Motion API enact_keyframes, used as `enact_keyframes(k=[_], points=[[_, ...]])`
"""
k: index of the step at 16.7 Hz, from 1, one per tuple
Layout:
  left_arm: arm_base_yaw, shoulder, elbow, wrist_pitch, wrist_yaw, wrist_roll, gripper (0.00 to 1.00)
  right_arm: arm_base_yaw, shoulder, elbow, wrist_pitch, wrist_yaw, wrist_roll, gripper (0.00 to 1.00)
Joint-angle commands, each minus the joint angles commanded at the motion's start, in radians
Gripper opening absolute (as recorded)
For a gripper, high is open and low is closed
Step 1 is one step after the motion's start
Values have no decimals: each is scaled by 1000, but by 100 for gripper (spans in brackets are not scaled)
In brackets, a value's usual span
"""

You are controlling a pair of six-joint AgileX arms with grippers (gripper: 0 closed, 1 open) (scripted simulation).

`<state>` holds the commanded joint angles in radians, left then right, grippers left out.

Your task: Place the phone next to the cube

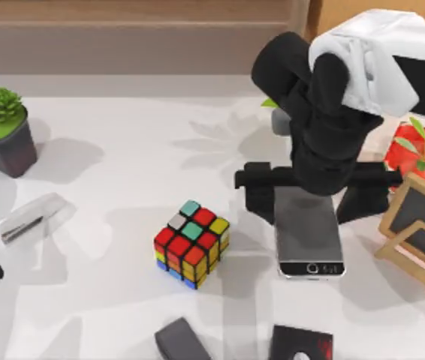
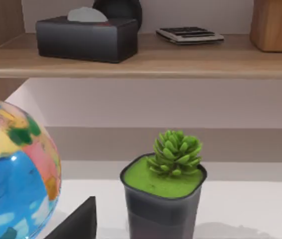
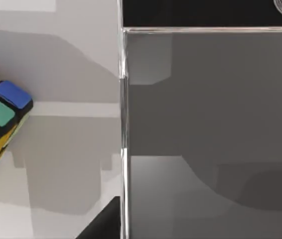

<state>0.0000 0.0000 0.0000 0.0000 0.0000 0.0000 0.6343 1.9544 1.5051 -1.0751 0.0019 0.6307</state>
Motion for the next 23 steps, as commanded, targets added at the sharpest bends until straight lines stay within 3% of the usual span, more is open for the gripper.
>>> enact_keyframes(k=[23], points=[[0, 0, 0, 0, 0, 0, 100, -20, 72, -128, 161, 5, 1, 0]])
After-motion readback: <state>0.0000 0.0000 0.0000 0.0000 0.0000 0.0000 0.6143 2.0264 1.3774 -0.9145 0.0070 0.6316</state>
